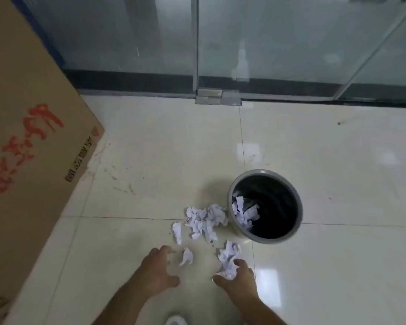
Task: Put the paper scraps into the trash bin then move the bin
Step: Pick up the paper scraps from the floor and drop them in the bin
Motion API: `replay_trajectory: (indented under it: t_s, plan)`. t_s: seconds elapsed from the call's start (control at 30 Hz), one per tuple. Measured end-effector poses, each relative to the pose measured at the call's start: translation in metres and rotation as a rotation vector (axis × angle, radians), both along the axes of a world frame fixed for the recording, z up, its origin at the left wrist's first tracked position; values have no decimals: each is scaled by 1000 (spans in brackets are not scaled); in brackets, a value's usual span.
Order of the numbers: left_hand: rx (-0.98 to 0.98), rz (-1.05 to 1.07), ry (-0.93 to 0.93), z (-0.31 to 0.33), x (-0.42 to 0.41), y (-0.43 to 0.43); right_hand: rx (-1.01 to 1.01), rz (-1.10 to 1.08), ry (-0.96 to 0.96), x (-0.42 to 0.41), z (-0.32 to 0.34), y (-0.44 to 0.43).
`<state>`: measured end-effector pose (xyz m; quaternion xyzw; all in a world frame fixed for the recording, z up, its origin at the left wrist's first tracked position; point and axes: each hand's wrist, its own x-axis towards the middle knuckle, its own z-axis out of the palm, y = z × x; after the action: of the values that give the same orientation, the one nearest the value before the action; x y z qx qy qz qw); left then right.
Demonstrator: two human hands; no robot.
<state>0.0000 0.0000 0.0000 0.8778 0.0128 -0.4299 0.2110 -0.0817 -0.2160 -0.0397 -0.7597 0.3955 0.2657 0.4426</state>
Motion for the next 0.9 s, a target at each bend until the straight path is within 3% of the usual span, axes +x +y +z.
replay_trajectory:
  t_s: [0.2,0.3,0.4,0.5,0.73,0.9]
  plan:
    - [79,-208,-68,-141,46,-1,-169,-68,50,-1,-135,-3]
    - [132,-324,-132,-205,67,-4,-244,-39,-95,-5,-186,-5]
    - [201,-419,-205,-250,84,-16,-207,-1,-91,0,-227,-8]
    - [325,-594,-337,-278,96,-27,-157,-31,-41,5,-255,-14]
    - [358,-797,-589,-304,140,-54,-311,246,-136,57,-279,-11]
    - [163,-858,-401,-320,144,-80,-305,428,-201,110,-288,-7]
